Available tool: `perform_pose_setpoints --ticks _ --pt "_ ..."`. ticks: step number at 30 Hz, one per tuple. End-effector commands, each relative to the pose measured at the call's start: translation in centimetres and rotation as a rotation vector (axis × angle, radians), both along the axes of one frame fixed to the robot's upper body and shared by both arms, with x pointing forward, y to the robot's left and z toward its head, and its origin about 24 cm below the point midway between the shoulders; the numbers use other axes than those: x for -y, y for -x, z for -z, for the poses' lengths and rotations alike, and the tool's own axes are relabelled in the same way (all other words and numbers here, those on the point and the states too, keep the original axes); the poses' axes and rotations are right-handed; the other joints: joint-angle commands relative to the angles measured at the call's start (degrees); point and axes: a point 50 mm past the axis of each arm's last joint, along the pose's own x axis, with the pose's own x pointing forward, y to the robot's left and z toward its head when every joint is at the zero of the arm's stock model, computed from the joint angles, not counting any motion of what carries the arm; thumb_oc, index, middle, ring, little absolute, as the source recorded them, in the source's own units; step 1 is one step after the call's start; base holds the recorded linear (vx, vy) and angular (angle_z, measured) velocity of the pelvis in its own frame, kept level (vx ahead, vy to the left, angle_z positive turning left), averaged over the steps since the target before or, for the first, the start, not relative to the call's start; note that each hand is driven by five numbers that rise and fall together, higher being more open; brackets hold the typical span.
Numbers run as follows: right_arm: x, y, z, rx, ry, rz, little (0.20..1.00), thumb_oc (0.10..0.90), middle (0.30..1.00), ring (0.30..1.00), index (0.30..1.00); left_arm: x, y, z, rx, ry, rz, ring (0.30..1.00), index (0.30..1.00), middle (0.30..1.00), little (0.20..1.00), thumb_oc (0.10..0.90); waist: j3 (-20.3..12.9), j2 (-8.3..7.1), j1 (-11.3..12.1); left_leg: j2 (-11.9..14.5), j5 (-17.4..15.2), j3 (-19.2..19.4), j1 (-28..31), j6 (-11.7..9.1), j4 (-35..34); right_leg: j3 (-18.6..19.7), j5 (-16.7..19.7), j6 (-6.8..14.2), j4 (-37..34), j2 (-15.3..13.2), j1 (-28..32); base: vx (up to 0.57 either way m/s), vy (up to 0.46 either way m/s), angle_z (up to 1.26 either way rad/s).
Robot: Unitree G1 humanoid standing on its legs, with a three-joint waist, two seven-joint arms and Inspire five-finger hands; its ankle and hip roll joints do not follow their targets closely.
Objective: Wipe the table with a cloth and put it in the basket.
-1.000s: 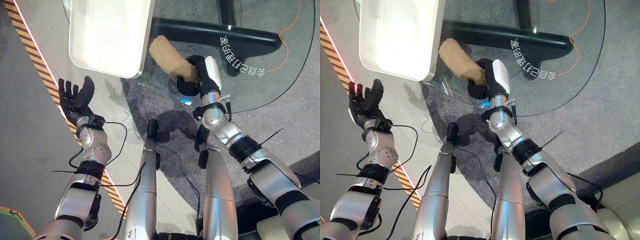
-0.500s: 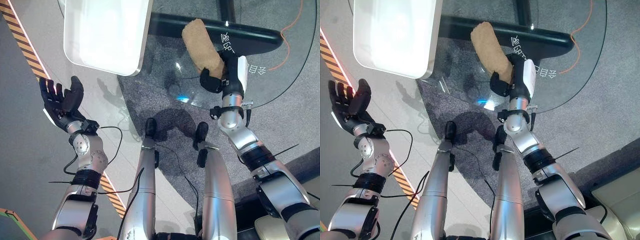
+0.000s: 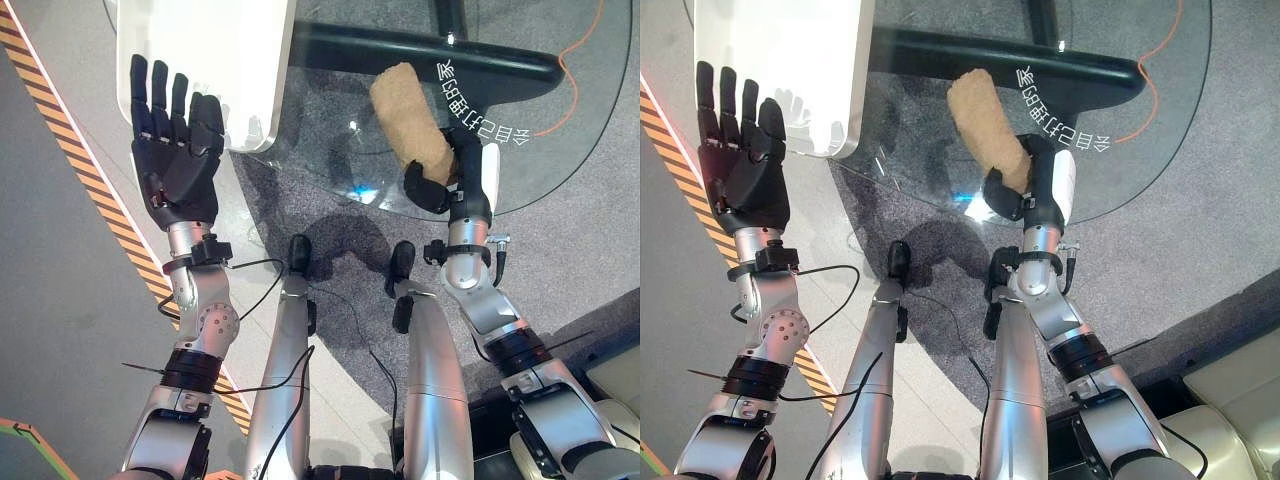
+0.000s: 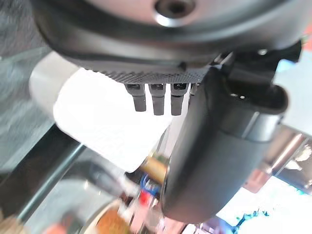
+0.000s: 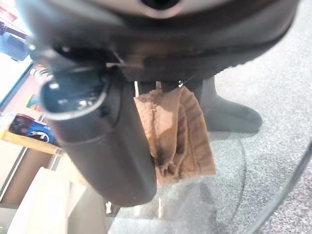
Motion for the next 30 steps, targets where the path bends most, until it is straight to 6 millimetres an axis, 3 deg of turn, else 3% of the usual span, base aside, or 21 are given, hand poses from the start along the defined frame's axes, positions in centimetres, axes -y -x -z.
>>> perform_pose_setpoints --ticks 1,10,30 --pt "-2.1 3.0 -6.3 0.395 -0.024 -0.162 0.2 0.1 0.3 0.3 0.3 0.1 1.7 -3.4 0.214 -0.053 0.052 0.9 0.9 0.9 0.9 0.8 -1.6 1.06 -0.9 -4.5 -1.7 8.5 2.3 8.0 -0.8 -1.0 1.0 -1.7 -2.7 5.6 3.0 0.0 0.0 0.0" --pt "-2.7 4.1 -8.0 0.503 -0.036 -0.201 0.2 0.1 0.3 0.3 0.3 2.3 1.1 -4.6 0.228 -0.092 0.217 0.9 0.9 0.9 0.9 0.8 -1.6 0.66 -1.7 -4.2 -1.4 9.1 3.0 7.9 -1.5 -0.5 1.7 -1.3 -4.0 5.9 3.7 0.0 0.0 -0.01" --pt "-4.6 7.0 -11.3 0.695 -0.025 -0.367 0.2 0.1 0.3 0.3 0.3 4.9 0.6 -4.9 0.203 -0.071 0.455 0.9 0.9 0.9 0.9 0.8 -1.6 0.33 -2.4 -3.9 -1.5 9.6 3.8 7.8 -2.2 -0.3 1.8 -1.2 -5.4 6.1 4.7 0.0 0.0 0.0"
